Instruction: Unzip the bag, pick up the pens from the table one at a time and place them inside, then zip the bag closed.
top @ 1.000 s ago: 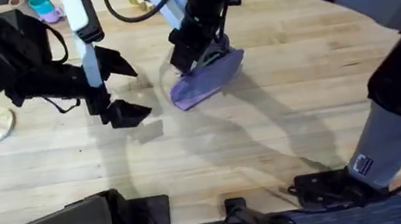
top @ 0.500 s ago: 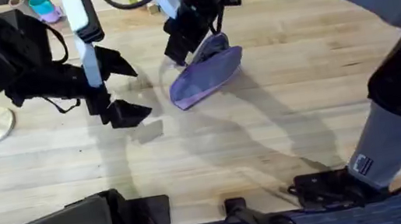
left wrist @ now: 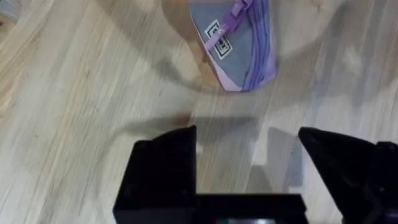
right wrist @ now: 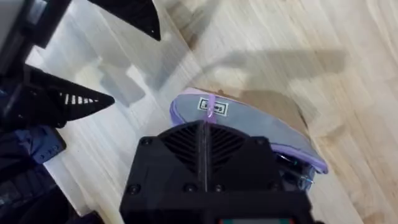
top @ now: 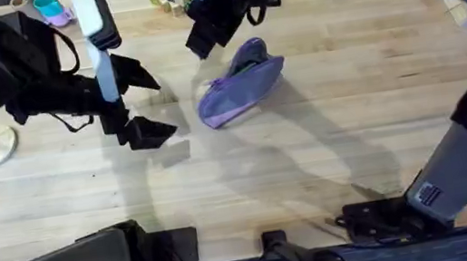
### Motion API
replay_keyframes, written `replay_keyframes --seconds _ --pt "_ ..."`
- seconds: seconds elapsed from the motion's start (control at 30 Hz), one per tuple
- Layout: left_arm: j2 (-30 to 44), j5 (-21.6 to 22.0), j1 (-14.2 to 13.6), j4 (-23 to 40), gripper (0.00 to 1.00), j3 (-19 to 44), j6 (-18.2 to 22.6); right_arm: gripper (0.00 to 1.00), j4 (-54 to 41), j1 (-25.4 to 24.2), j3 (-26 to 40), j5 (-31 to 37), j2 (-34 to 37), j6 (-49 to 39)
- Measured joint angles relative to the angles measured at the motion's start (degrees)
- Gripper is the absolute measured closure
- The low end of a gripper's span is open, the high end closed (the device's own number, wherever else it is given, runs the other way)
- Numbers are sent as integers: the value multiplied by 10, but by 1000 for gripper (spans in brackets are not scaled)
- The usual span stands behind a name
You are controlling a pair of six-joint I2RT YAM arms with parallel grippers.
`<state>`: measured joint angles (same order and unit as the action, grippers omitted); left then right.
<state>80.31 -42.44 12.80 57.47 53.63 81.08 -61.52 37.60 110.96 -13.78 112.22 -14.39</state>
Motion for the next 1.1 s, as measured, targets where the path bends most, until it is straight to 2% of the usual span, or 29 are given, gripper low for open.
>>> replay_keyframes --seconds 0.03,0.1,0.13,0.17,0.2,0.43,1.1 --pt "0 0 0 0 8 0 0 945 0 0 1 0 0 0" --pt "0 0 0 0 8 0 0 686 -3 0 1 0 0 0" --pt "0 0 0 0 8 0 0 525 -6 0 1 0 0 0" --pt "0 0 0 0 8 0 0 101 -20 0 1 0 0 0" --pt "0 0 0 0 8 0 0 29 -21 0 1 0 0 -3" --pt "0 0 0 0 8 0 0 5 -20 0 1 0 0 -41" --pt "0 0 0 0 8 0 0 5 -38 0 1 -1 1 -18"
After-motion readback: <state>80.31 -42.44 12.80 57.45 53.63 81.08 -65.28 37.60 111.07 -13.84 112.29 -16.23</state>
